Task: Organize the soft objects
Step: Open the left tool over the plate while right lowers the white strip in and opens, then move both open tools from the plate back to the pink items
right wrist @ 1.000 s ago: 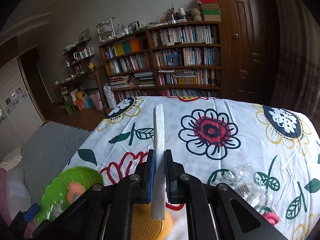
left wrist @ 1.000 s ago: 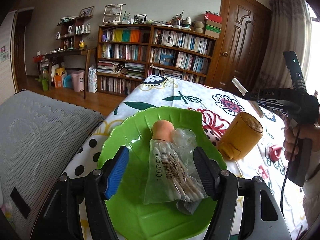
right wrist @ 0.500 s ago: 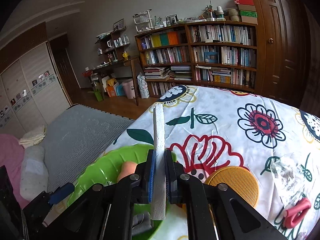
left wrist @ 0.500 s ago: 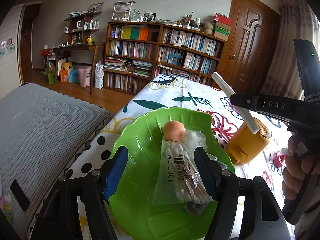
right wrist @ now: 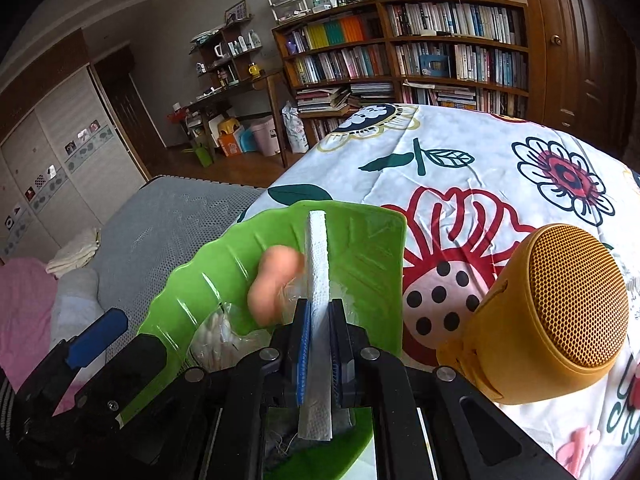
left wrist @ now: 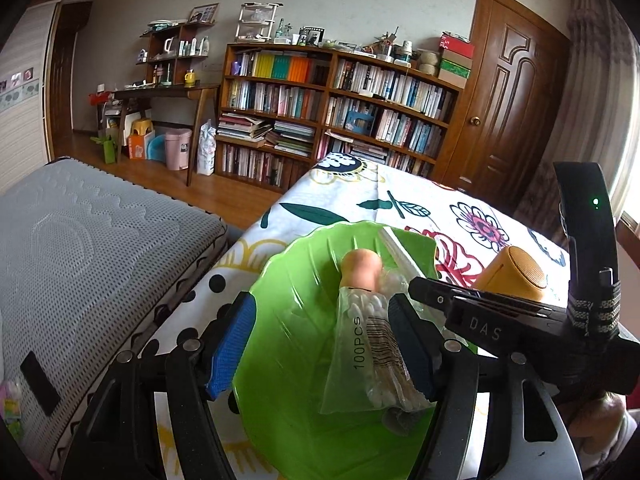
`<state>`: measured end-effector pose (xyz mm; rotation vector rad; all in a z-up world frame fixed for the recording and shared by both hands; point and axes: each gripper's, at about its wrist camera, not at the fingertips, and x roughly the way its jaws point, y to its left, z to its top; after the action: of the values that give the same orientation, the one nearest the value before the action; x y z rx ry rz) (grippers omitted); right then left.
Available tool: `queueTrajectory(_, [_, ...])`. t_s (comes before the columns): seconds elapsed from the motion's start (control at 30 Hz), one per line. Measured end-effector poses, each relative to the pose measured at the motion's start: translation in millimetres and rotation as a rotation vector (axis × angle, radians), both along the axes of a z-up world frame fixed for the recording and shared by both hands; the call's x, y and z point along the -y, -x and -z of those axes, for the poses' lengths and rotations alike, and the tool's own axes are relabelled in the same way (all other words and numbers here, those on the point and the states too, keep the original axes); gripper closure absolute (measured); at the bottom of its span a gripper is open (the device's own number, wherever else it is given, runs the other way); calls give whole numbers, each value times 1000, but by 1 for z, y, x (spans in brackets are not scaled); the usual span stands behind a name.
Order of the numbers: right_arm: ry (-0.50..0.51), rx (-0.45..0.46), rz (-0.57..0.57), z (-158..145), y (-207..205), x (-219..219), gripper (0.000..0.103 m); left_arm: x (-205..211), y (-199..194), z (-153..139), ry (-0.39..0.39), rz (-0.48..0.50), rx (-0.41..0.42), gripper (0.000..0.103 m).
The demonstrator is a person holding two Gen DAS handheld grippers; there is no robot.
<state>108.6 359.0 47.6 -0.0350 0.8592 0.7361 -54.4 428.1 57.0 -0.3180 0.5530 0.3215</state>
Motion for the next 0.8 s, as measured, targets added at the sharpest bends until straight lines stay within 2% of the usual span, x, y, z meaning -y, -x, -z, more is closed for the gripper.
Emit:
queueTrajectory(0.1, [-5, -7, 4, 4, 0, 1, 90, -1, 0, 1, 3, -1, -5, 33])
queueTrajectory(0.2, [-12, -21, 0, 4, 1, 4, 82, -1, -1, 1, 8, -2, -5, 33])
queueTrajectory(0.23, [-12, -19, -1, 4, 1, 4, 76, -2, -1, 1, 10, -3, -6, 33])
queueTrajectory(0.27, [-14, -16, -2, 3, 2, 5, 70, -2, -1, 1, 11, -4, -6, 31])
queueTrajectory(0.33, [-28, -14, -2, 2, 5, 8, 65, -2, 0, 0, 13, -8, -1, 27])
queueTrajectory(0.5, [-65, 11, 2, -4, 15, 18, 63, -2, 2, -1, 12, -12, 5, 27])
queueTrajectory(0.63, [-87, 49, 8, -10, 28, 29, 50, -2, 2, -2, 13, -10, 5, 27])
queueTrajectory(0.8, [-94, 102, 21, -14, 47, 45, 49, 2, 2, -5, 12, 4, 3, 27])
